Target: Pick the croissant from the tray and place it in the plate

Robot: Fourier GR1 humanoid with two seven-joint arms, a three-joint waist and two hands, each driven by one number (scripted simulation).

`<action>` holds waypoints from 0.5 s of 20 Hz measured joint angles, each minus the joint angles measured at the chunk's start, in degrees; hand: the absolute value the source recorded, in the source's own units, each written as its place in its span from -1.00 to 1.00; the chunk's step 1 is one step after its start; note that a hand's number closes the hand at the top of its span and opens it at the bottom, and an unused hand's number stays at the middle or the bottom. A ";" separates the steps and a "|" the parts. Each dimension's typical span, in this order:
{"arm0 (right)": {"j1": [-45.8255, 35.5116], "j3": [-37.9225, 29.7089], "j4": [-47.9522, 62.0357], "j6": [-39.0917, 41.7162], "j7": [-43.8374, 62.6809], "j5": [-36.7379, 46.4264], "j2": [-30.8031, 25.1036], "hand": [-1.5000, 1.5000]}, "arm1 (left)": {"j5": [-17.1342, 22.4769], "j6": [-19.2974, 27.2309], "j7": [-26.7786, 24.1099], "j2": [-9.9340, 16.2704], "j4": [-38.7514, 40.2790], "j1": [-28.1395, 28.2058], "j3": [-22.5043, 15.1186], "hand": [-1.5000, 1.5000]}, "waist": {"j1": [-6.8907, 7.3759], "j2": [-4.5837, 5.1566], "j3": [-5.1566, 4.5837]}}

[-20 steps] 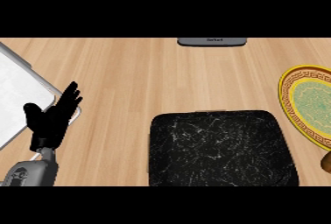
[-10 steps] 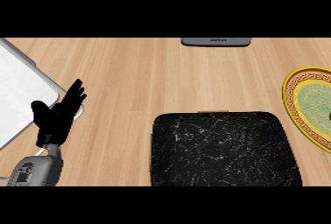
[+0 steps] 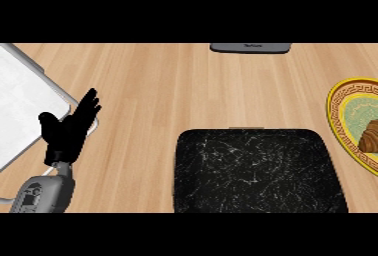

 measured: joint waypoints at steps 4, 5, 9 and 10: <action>-4.04 0.41 6.94 -1.23 -5.32 0.75 -0.29 -1.00 | 0.28 -0.56 -0.27 0.18 0.08 0.27 0.39 0.00 | -0.28 -0.05 -0.01; -4.64 -0.04 7.56 -1.49 -6.37 0.11 -0.12 -1.00 | 0.02 -0.19 0.08 0.06 -0.24 0.37 0.30 0.00 | -0.33 -0.08 -0.02; -6.73 -2.30 7.68 0.23 -9.07 -4.59 0.81 -1.00 | 0.22 -0.27 0.63 0.35 -0.39 0.87 0.65 0.00 | -0.86 -0.33 -0.06; -7.04 -2.80 7.37 1.38 -9.56 -6.11 0.76 -1.00 | -0.01 -0.04 0.50 0.24 -0.53 1.21 0.56 0.00 | -1.09 -0.45 -0.05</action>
